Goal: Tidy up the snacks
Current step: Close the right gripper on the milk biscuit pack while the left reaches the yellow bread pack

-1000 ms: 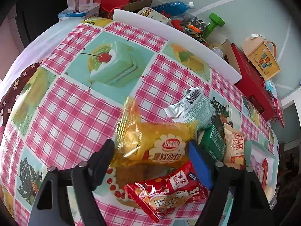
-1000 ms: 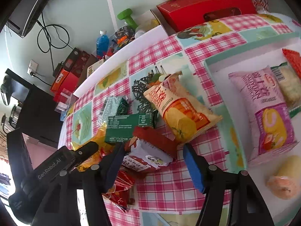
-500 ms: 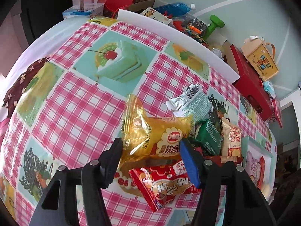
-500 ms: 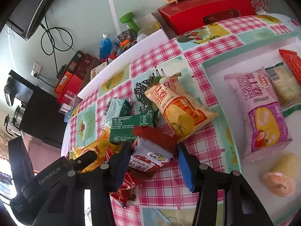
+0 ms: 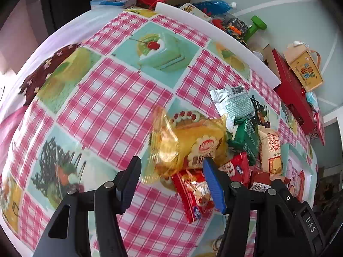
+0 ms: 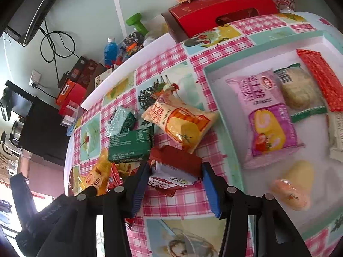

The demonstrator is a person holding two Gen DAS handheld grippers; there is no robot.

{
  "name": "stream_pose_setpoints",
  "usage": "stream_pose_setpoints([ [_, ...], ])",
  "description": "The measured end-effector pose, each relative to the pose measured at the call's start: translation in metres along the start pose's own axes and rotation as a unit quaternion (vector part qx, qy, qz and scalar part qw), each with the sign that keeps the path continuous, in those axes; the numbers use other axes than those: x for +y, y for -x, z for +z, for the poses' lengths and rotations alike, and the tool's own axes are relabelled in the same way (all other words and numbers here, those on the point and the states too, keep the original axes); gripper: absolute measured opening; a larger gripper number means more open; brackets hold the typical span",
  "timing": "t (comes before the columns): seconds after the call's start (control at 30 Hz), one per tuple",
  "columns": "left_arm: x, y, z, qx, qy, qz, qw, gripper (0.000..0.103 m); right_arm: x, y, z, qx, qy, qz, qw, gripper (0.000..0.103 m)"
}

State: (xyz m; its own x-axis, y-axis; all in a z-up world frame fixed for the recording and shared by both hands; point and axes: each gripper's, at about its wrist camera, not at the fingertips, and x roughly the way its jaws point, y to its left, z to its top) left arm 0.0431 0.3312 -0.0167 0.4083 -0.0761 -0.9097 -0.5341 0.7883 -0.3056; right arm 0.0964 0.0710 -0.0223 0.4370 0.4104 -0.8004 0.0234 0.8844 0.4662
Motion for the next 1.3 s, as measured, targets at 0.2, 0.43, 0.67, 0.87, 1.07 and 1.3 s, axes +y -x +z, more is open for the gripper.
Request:
stream_pose_setpoints([
  [0.2,0.002,0.019,-0.004,-0.020,-0.006,-0.002,0.9998,0.062,-0.006,0.003,0.006,-0.005,0.002,-0.010,1.000,0.053],
  [0.43,0.006,0.035,0.013,-0.068,-0.013,0.012,0.9976,0.068,0.004,-0.001,0.008,-0.011,0.034,-0.027,0.999,0.053],
  [0.67,0.018,0.007,0.034,-0.076,0.028,0.039,0.9960,0.068,0.015,-0.005,0.006,-0.019,0.075,-0.043,0.996,0.053],
  [0.87,0.030,-0.009,0.026,-0.033,0.044,0.064,0.9964,0.075,0.021,-0.012,0.003,-0.009,0.093,-0.044,0.995,0.053],
  [1.07,0.022,-0.015,0.005,0.001,0.029,0.075,0.9968,0.075,0.029,-0.029,-0.005,0.019,0.132,-0.080,0.988,0.053],
  [1.3,0.016,0.007,0.008,-0.031,0.020,0.054,0.9978,0.075,0.033,-0.037,-0.009,0.030,0.158,-0.108,0.981,0.054],
])
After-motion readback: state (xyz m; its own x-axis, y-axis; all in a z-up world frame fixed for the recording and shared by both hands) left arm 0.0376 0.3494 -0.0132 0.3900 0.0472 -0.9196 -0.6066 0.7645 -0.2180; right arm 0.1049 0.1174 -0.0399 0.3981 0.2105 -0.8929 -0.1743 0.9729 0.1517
